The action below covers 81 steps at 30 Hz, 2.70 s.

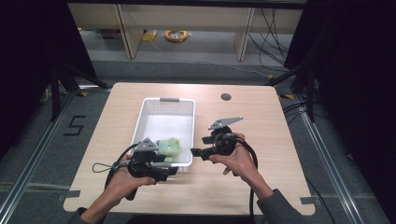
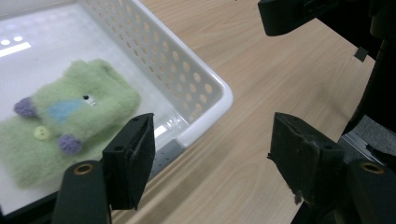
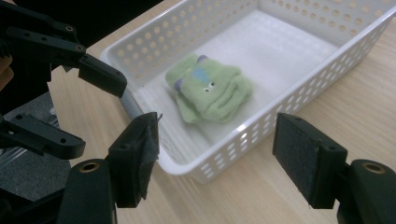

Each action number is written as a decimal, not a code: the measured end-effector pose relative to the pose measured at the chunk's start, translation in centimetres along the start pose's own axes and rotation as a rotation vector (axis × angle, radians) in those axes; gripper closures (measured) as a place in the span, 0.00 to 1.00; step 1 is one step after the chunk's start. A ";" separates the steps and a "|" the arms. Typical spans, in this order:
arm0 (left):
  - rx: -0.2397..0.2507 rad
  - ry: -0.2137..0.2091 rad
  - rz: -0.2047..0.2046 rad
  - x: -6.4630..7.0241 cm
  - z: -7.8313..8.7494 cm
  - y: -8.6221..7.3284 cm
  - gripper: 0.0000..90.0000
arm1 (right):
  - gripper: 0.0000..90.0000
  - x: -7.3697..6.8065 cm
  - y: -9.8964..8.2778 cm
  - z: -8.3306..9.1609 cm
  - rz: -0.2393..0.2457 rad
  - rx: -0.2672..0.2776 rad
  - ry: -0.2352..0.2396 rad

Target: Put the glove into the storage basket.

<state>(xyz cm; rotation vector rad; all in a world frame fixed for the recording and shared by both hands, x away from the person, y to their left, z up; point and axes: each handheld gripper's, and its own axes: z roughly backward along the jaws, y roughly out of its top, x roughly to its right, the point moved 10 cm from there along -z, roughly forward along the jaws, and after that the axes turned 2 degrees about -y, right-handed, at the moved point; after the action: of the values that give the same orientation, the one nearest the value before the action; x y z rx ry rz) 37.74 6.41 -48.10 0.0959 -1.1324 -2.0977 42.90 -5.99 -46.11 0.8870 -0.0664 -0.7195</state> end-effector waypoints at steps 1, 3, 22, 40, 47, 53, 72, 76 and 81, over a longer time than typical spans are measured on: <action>0.006 -0.002 0.000 0.2 -0.1 0.0 0.33 | 0.36 0.1 -0.2 0.3 0.002 0.010 -0.004; 0.021 -0.011 0.001 0.8 -0.3 0.0 0.32 | 0.36 0.2 -0.6 0.8 0.002 0.020 0.001; 0.033 -0.058 -0.040 3.9 -1.6 -1.4 0.29 | 0.32 0.8 -5.0 6.1 -0.074 0.121 -0.001; 0.052 -0.041 -0.032 4.6 -2.1 -3.5 0.28 | 0.26 1.9 -9.6 7.3 -0.057 0.147 -0.038; 0.060 -0.062 -0.016 4.9 -2.6 -4.4 0.26 | 0.26 2.1 -11.1 7.3 -0.047 0.172 -0.043; 0.055 -0.057 -0.033 5.2 -2.8 -5.4 0.22 | 0.25 1.7 -12.3 7.2 -0.067 0.173 -0.034; -0.016 -0.013 -0.093 4.9 -3.2 -9.7 0.20 | 0.23 1.6 -17.1 7.2 -0.063 0.107 -0.084; -0.035 -0.007 -0.145 4.8 -3.2 -10.1 0.20 | 0.23 1.3 -17.7 7.1 -0.073 0.096 -0.084; -0.030 -0.009 -0.130 5.0 -3.2 -10.2 0.20 | 0.22 1.4 -18.4 7.1 -0.058 0.078 -0.098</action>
<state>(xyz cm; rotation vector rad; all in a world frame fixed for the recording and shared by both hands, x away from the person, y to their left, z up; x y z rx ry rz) 29.57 4.47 -56.41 0.1502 -1.1262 -2.2311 31.50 -19.37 -55.21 0.9305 -0.1573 -0.8195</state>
